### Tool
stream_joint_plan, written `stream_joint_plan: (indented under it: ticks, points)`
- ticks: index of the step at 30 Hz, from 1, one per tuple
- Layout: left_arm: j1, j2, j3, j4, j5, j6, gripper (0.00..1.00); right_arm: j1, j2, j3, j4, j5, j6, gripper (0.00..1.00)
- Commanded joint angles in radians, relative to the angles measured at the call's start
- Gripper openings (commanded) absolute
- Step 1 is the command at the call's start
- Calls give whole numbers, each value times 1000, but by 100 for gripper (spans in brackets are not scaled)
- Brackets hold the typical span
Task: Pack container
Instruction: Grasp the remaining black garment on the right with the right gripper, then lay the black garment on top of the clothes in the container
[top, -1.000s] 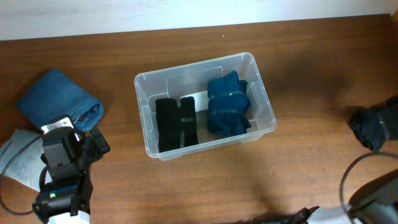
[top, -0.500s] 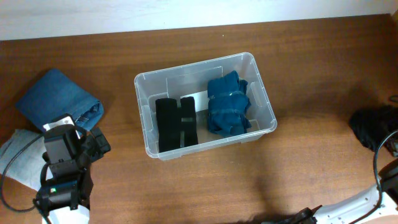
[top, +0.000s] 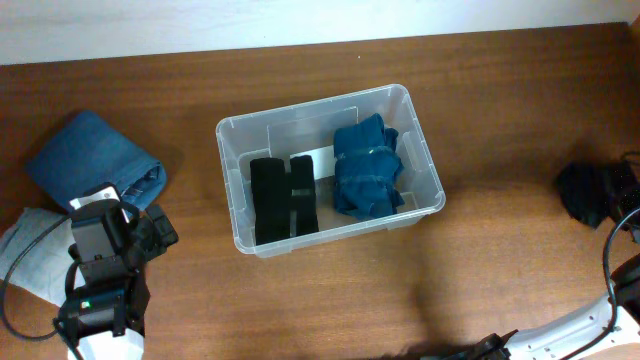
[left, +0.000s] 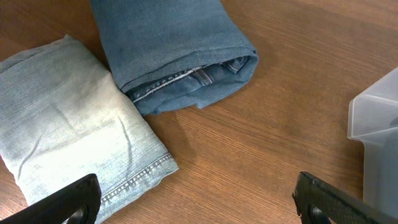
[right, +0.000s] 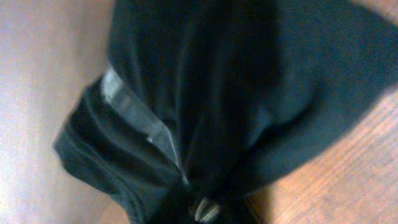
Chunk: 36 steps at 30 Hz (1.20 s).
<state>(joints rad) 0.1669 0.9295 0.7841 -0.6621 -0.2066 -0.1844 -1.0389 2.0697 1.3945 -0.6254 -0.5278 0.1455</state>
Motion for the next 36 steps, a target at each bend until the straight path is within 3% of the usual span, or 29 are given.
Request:
stream_joint_plan:
  ticks: [1,6,11,17,22,31,36]
  points:
    - [6,3,22,6,7,-13,99,6,6,-9,2,-109,-7,4]
    - [6,3,22,6,7,-13,100,44,-87,6,2,-198,-7,4]
    - [6,3,22,6,7,-13,99,176,-256,67,-42,-256,-42,4]
    - [6,3,22,6,7,-13,99,464,-467,146,-159,-232,-161,4]
    - [6,3,22,-2,7,-13,99,803,-581,156,-187,-98,-198,4]
    - [6,3,22,-8,8,-13,99,1298,-414,153,-240,96,-190,4]
    - [6,3,22,-12,8,-13,99,1397,-238,153,-224,95,-216,4]
